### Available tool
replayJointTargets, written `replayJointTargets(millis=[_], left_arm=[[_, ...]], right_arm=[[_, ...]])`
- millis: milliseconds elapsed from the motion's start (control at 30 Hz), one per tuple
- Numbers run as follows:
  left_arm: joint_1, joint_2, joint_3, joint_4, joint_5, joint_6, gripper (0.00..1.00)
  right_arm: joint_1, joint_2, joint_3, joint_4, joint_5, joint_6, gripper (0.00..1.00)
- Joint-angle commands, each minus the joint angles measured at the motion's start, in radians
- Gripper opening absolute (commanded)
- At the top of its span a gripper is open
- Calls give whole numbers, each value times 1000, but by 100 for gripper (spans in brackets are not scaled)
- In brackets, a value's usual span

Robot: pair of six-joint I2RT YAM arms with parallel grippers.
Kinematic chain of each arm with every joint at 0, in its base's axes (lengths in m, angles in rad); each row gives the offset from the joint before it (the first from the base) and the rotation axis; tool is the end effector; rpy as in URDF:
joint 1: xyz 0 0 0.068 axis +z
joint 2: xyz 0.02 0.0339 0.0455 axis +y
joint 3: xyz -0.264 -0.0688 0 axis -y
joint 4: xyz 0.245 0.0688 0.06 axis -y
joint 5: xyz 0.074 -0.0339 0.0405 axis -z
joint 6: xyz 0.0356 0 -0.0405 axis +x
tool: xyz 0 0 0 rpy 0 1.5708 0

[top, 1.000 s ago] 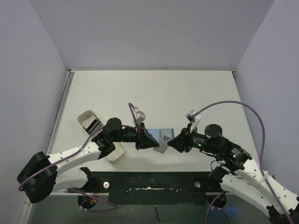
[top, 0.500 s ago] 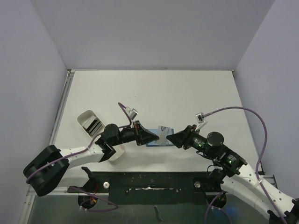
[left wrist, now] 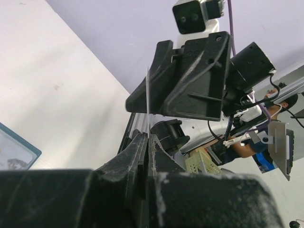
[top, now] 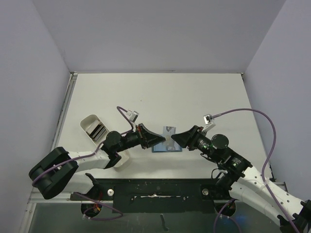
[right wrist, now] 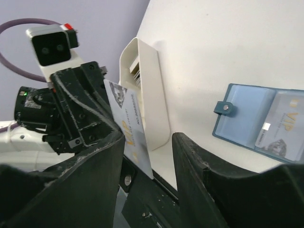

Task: Put the credit cards into the card holder
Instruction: Adjust the credit card.

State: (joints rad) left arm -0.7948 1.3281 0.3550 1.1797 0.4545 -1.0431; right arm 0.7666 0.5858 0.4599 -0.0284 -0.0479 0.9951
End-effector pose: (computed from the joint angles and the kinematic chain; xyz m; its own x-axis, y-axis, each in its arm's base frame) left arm 0.1624 -0.1878 0.2227 -0.7417 -0.3525 -0.5706 0.5986 0.0360 -0.8002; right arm 0.1132 0.1114 0.2714 -0.6701 0.5179 -0.5318 -0.3029 0.4632 0.8329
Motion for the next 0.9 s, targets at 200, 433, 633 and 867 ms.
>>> replayJointTargets(millis=[200, 433, 633, 867], left_arm=[[0, 0, 16, 102, -36, -19, 0], [0, 24, 0, 128, -43, -43, 0], [6, 15, -4, 78, -54, -16, 16], [22, -94, 2, -271, -189, 129, 37]], right_arm=[[5, 47, 53, 19, 26, -14, 29], [5, 76, 22, 124, -46, -13, 12], [3, 83, 25, 79, -33, -30, 0], [-35, 127, 67, -103, 5, -139, 0]])
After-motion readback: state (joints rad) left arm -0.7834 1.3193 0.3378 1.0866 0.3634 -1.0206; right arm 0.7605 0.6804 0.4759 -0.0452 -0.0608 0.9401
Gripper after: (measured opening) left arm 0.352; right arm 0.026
